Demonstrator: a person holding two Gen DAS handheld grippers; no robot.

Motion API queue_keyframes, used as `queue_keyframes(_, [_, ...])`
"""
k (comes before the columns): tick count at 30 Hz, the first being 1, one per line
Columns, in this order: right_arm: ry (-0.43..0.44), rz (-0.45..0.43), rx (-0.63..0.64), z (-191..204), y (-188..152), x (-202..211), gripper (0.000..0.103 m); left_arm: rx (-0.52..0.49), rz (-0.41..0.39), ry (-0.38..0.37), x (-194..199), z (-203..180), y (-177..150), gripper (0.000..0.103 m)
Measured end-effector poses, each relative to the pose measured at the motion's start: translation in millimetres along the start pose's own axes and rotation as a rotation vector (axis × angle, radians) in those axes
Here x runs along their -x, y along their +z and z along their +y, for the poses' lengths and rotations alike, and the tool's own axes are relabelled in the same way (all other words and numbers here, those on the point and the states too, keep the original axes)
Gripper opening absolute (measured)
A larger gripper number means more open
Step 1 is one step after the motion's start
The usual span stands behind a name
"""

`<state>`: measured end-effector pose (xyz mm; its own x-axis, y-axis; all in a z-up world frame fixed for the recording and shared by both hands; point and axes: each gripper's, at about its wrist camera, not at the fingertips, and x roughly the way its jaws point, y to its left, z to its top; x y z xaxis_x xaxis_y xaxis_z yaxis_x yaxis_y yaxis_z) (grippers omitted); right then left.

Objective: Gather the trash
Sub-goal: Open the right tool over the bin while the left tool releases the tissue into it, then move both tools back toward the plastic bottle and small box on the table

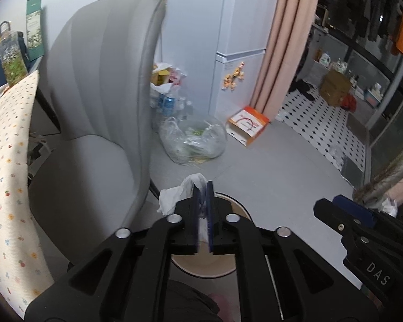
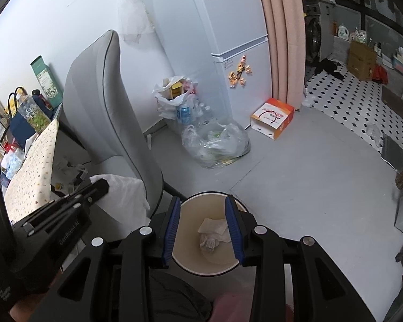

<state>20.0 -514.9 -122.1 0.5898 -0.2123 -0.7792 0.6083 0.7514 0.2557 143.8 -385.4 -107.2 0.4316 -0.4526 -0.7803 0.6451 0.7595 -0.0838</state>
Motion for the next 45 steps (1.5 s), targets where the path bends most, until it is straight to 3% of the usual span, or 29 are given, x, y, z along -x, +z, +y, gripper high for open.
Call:
queue_keyframes(2, [-0.004,-0.006,-0.001,-0.1,0.8,1.4,0.039,0.009,-0.005,-0.011,1.5,0.3,-0.3,0.034])
queue_keyframes(4, [-0.009,-0.013,0.003,2.4,0.1,3.5,0.043,0.011,-0.015,-0.012,4.4,1.8,-0.4,0.036])
queue_keyframes(8, [-0.005,-0.017,0.008,6.3,0.4,5.9,0.045,0.031,-0.037,-0.012,12.6,8.9,-0.6,0.052])
queue_keyframes(19, [0.018,-0.055,0.057,36.7,-3.1,26.8,0.056,0.099,-0.11,0.028,55.6,48.0,-4.2,0.062])
queue_keyframes(32, [0.082,-0.14,0.219,126.3,-17.9,73.1,0.083,0.253,-0.239,0.171,139.7,136.4,-32.5,0.078])
queue_keyframes(38, [0.125,-0.153,0.299,174.4,-34.8,92.4,0.086,0.308,-0.296,0.244,181.2,176.4,-53.6,0.091])
queue_keyframes(45, [0.177,-0.156,0.391,229.6,-57.1,108.4,0.088,0.393,-0.329,0.298,216.3,219.8,-80.1,0.093])
